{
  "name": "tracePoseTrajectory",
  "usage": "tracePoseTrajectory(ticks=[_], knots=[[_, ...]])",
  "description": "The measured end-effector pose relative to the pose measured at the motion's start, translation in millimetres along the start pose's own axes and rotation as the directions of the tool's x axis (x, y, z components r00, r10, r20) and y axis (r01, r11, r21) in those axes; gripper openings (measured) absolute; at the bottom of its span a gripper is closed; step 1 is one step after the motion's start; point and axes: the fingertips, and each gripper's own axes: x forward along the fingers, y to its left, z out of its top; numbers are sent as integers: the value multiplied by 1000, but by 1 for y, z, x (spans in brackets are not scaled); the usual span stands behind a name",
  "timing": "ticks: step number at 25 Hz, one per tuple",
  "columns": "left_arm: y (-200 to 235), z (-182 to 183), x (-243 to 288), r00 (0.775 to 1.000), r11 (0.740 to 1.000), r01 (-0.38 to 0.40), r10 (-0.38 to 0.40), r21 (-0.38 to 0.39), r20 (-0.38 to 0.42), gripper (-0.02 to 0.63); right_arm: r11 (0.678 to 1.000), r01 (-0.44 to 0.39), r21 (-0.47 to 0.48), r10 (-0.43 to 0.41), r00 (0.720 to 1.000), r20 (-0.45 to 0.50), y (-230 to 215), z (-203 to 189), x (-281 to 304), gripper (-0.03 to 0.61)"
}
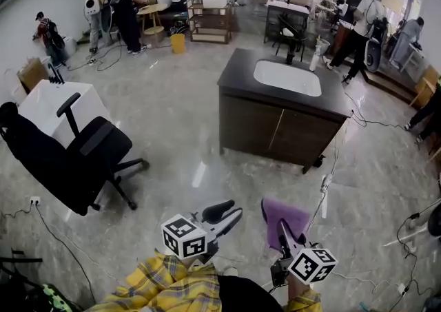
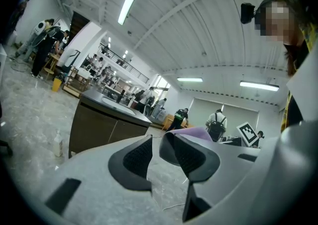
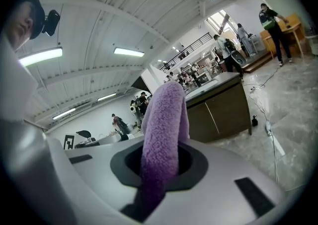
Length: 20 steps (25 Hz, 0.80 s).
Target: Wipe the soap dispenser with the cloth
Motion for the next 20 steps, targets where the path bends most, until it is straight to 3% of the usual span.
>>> tracePoseTrajectory(ticks=[11,20], knots=[[7,11,29,1000,1000,-8,9,25,-16,129,1000,7,25,-6,1000,-19,-26,7,9,37],[53,34,83,998,998,63,-63,-1,-29,129,997,68,25,-68,998,-17,-48,35,55,37]])
